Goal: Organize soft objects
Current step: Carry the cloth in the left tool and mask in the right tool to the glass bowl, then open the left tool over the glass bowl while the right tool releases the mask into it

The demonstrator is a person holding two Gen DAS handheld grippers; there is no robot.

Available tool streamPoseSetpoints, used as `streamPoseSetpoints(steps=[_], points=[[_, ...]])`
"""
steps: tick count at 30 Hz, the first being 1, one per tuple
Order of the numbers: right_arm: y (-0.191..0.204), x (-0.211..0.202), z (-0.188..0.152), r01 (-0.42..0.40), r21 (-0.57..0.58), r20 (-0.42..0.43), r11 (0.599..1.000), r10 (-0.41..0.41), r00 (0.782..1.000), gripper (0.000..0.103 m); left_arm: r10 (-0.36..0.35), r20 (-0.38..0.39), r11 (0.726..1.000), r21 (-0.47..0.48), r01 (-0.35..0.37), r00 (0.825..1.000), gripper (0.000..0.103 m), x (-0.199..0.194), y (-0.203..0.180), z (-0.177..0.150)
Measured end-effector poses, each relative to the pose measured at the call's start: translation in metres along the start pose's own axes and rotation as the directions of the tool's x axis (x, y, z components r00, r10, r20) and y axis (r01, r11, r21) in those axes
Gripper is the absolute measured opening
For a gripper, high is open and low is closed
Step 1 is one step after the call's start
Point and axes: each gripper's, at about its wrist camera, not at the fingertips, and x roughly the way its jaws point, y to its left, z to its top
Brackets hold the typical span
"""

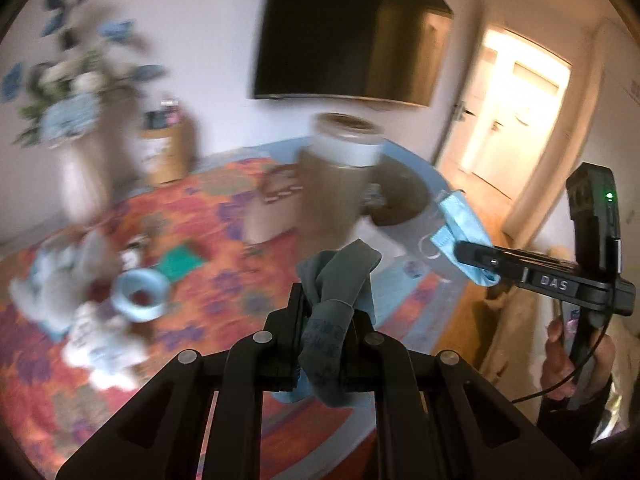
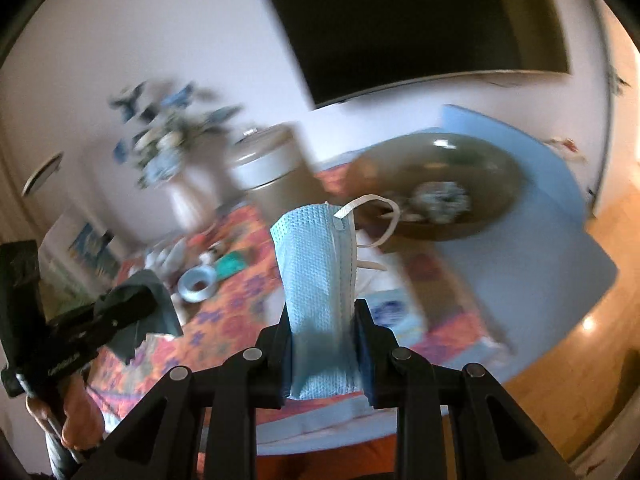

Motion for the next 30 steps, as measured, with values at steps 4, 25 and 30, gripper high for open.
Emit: streamPoseSetpoints(steps=[4, 25, 30], points=[[-0.038, -0.013, 0.007, 0.025, 0.071, 0.031, 0.997, -0.027, 0.999, 0.026, -0.065, -0.026, 0.998, 0.025, 0.065, 0.998, 0.010, 0.029, -0.032, 0.019], [-0.141, 0.056, 0.145, 0.052, 0.270, 0.075, 0.961, -0.075, 0.994, 0.026, 0.059, 0.092, 0.990, -0.131, -0.047, 0.994, 0.010, 0.156, -0.092, 0.140], [-0.162, 0.095, 0.157, 0.033, 0.335, -0.003, 0.942, -0.034, 0.999, 0.060, 0.114, 0.122, 0.992, -0.062, -0.107, 0.986, 0.064, 0.185, -0.100, 0.148]])
